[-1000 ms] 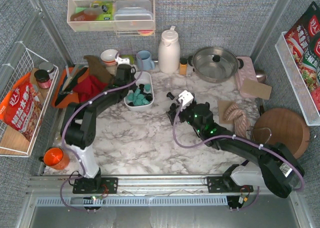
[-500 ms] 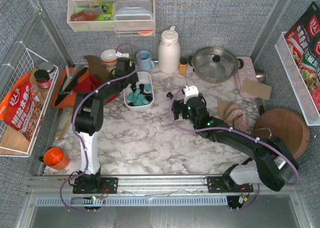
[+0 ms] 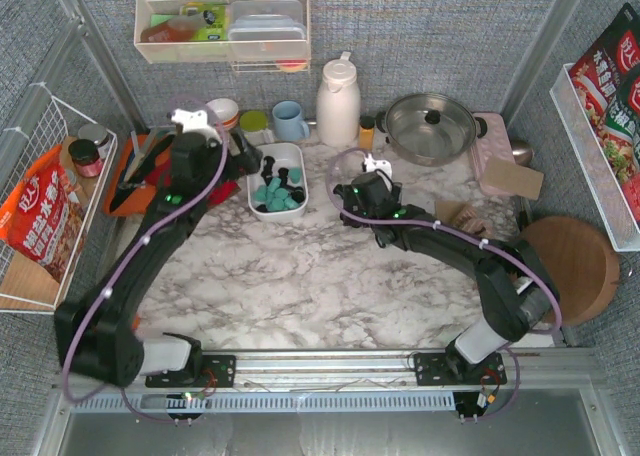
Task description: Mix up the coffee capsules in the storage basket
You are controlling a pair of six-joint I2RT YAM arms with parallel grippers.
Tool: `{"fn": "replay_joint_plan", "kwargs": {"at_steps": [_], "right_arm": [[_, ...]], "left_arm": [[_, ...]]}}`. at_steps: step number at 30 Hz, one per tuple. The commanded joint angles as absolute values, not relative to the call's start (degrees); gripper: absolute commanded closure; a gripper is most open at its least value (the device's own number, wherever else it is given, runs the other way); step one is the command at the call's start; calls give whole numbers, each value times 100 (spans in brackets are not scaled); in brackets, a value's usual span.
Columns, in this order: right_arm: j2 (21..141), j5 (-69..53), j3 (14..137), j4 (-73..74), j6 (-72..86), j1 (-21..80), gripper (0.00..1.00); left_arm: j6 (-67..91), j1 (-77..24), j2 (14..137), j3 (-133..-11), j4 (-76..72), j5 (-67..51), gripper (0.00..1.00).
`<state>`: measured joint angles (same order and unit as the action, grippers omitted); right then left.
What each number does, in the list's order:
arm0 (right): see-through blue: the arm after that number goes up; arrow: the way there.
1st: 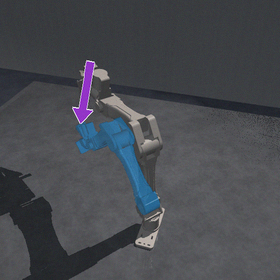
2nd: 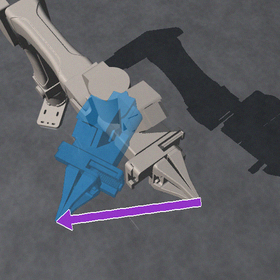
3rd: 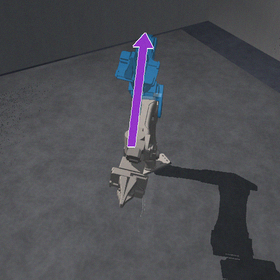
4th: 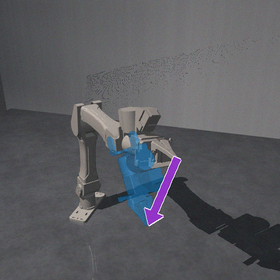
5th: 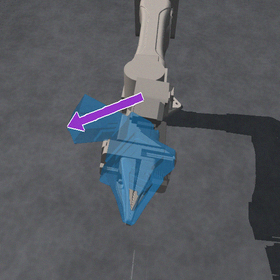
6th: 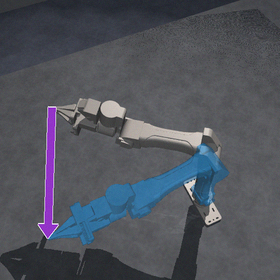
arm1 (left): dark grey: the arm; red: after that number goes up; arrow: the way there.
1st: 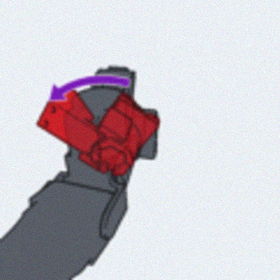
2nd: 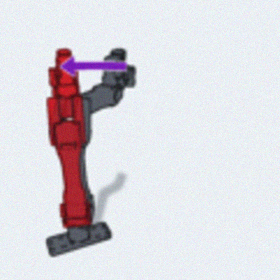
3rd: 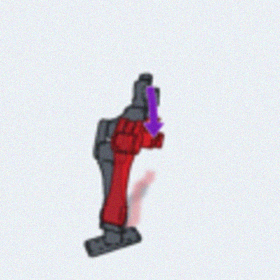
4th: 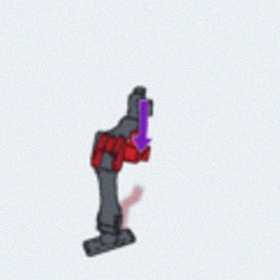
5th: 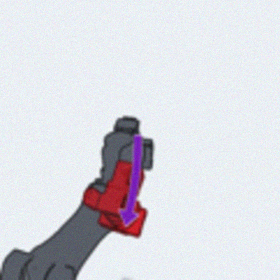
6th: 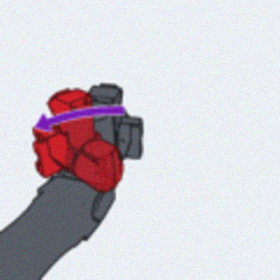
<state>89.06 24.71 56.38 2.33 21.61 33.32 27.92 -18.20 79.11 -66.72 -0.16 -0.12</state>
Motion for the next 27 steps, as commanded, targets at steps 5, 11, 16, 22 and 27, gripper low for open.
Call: {"fn": "replay_joint_plan", "kwargs": {"at_steps": [5,11,16,22,27], "right_arm": [[9418,1988,6381,927,2909,3311,11],[9877,1603,7002,1362,3564,3309,18],[10113,1672,7233,1556,3729,3313,21],[10374,2002,7384,1722,3808,3313,24],[10565,2233,7491,1904,3976,3322,26]], "left_arm": [[2253,-1813,5145,-4705,1160,61,1],[1971,-1808,3038,-3225,910,494,1],[1796,-1811,2604,-3099,731,749,1],[1864,-1811,2535,-3103,887,625,1],[1887,-1809,2523,-3093,861,464,1]]}}
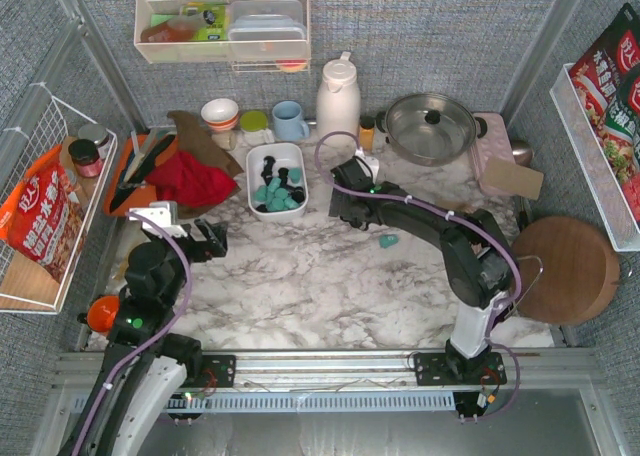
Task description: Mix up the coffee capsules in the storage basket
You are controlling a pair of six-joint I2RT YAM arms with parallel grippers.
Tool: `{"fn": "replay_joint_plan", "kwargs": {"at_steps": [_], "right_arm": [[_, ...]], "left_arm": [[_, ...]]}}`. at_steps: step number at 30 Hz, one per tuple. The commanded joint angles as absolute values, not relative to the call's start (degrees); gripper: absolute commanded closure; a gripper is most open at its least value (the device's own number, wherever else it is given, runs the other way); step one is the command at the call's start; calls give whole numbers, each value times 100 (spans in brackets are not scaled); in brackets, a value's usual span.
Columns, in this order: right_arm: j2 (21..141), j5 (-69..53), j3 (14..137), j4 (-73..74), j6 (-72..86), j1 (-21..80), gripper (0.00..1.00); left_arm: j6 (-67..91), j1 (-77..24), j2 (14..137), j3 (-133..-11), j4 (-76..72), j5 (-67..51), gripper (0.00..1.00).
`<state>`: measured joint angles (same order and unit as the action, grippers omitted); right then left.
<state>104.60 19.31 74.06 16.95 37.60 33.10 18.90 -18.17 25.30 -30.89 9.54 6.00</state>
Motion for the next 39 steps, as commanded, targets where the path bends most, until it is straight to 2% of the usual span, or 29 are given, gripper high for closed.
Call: {"fn": "replay_joint_plan", "kwargs": {"at_steps": [1,10,25,39], "right_arm": [[10612,2271,7495,1947,4030,3322,26],[11123,2605,7776,2360,4491,3340,27],[11080,2830,8521,3101,3304,3477,28],[11869,2567,9454,2998,1815,3518,41]], "left_arm": [[1882,-1810,2525,-3094,849,462,1],[1851,-1811,2532,-3072,853,443,1],[1802,-1806,2593,-3054,812,398,1],[1791,-1802,2559,-3056,861,444,1]]}}
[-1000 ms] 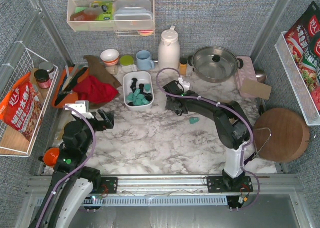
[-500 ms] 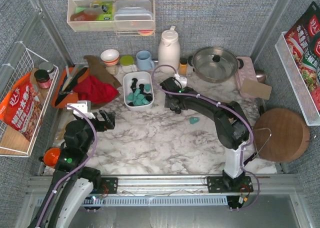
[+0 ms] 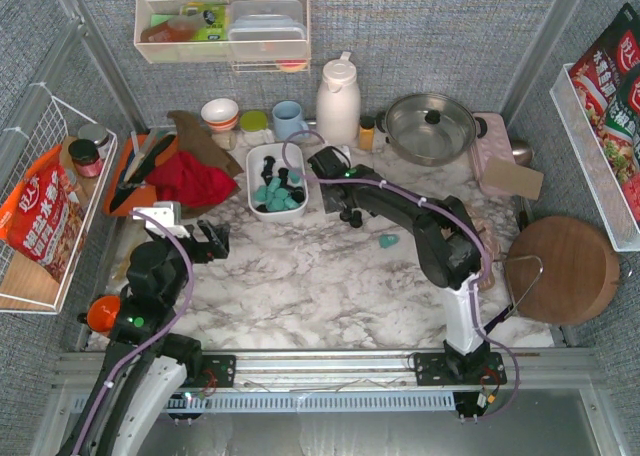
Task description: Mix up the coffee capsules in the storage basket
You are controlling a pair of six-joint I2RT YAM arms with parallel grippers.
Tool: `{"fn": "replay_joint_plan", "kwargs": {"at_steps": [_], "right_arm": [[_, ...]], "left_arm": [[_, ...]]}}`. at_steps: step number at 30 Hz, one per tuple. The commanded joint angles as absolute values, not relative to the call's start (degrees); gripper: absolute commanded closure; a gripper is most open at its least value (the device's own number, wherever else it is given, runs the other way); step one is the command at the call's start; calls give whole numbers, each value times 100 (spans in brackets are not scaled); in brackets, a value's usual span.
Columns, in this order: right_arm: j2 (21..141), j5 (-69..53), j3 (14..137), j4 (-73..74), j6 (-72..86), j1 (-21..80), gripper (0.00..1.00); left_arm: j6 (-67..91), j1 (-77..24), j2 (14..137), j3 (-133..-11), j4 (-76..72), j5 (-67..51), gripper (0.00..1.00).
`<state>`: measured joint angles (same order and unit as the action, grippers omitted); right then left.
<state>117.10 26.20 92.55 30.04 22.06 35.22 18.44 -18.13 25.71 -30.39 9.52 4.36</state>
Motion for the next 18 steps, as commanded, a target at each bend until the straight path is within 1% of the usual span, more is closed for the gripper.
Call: {"fn": "replay_joint_plan", "kwargs": {"at_steps": [1,9,14,18], "right_arm": [[11933,2554,9512,3020,1785,3524,42],[12228,2362,9626,3024,1807,3503,45],[12233,2244,9517,3042,1986,3489,51],[12129,2114,9283,2884,2012,3451,58]], "left_arm": [[1793,-1797,2547,-3054,855,417,1],[1784,-1800,2522,-3036,830,368,1],[1780,-1799,2545,-3033,828,381,1],[1775,-1799,2566,-3032,826,400,1]]}}
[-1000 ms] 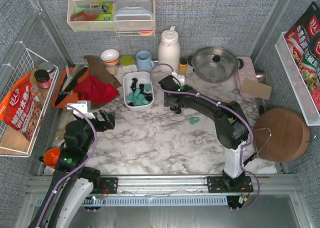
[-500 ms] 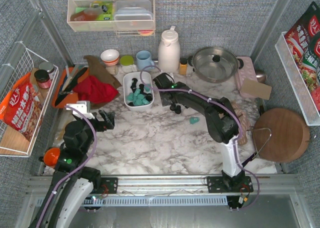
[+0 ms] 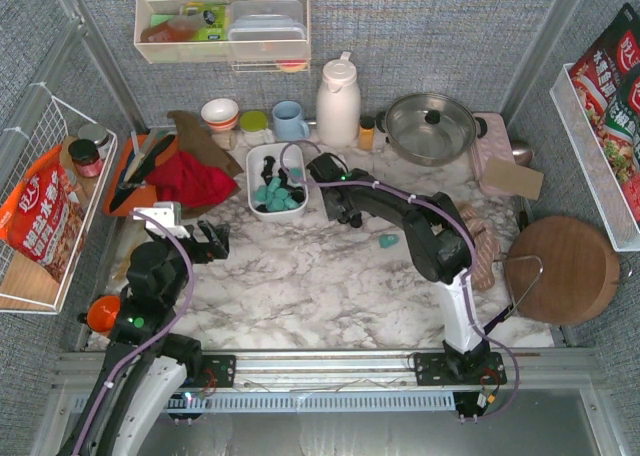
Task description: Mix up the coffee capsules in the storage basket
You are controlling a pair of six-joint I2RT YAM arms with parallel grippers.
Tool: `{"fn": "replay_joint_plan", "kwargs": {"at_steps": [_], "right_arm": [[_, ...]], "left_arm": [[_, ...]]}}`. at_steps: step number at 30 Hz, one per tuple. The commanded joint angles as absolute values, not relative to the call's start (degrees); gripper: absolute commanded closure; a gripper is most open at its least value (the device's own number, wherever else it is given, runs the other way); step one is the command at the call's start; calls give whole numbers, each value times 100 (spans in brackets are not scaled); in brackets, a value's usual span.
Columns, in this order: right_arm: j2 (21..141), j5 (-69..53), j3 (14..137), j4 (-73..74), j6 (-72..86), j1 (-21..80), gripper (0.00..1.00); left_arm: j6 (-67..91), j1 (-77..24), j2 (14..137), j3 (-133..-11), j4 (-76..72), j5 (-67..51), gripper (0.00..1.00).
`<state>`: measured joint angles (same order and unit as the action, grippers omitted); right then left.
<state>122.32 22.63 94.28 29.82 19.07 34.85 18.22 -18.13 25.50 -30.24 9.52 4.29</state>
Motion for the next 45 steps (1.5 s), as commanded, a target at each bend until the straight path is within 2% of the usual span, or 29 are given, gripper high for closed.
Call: {"fn": "replay_joint_plan", "kwargs": {"at_steps": [1,5,9,14,17,21,27,31,34,37,42,45], "right_arm": [[12095,2077,9233,2846,2005,3439,61],[11982,1786,9082,2736,1950,3378,83],[11776,1449,8936,2573,1837,3357,96],[11212,1006,8547,2099,1721,3357,97],[10616,406,7717,1129,1615,3366,97],[9617,-509,6328,-881,1103,3439,96],[8624,-1047,4330,-3820,-216,3724,100],[8572,-1201,3069,-6565,-1284,3989,100],[8878,-1150,2482,-7949,-1969,4169,100],[8898,-1026,2288,-7955,-2447,4421,100],[8812,-861,1961,-8007,-3105,4763,100],[8539,-917,1782,-8007,-3333,4824,100]], "left_arm": [[1775,-1799,2573,-3032,832,397,1],[1775,-1801,2606,-3039,835,403,1],[1766,-1801,2612,-3032,827,424,1],[1767,-1793,2687,-3045,837,451,1],[1792,-1793,2777,-3037,839,493,1],[1895,-1791,3046,-3229,1006,454,1],[2140,-1793,3593,-3637,1204,117,1],[2421,-1799,4021,-3890,1289,-2,1],[2773,-1834,4332,-4063,1216,-304,1],[3075,-2072,4637,-4281,1153,-512,1],[3112,-3193,5277,-4659,1226,100,1],[3113,-3562,5631,-4717,1169,-23,1]]}}
